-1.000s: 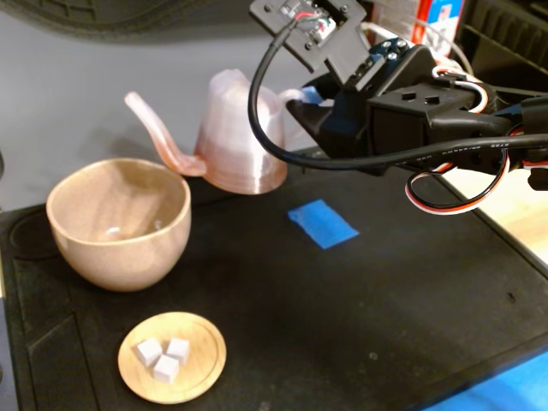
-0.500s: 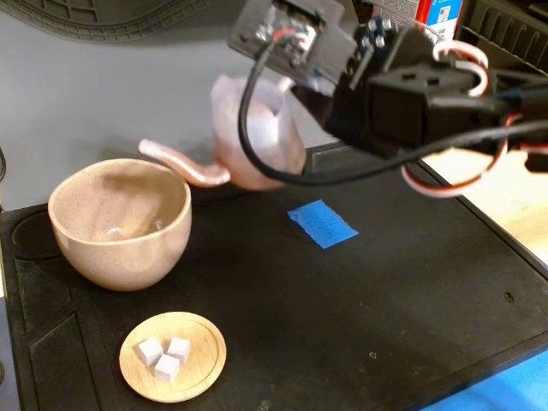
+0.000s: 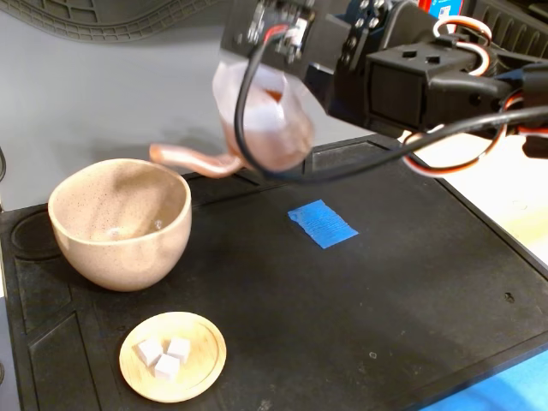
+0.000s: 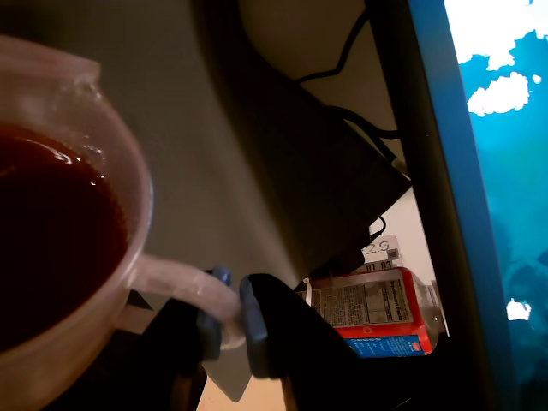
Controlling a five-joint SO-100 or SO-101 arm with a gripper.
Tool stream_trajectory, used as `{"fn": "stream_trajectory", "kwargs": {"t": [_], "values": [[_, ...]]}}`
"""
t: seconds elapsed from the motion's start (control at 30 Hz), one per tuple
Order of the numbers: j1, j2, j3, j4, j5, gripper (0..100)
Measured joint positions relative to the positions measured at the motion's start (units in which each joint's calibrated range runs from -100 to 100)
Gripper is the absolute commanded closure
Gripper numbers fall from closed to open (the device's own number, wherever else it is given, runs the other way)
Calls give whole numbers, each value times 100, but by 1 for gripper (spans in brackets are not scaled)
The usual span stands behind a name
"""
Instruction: Pick up a kettle and pour liquid into a cup.
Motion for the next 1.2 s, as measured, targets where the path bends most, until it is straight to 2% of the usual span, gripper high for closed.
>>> {"fn": "stream_trajectory", "kwargs": {"t": [0.3, 0.7, 1.2], "values": [[-15, 0, -282, 0, 587, 99], [-393, 334, -896, 0, 781, 99], [-295, 334, -906, 0, 781, 99]]}}
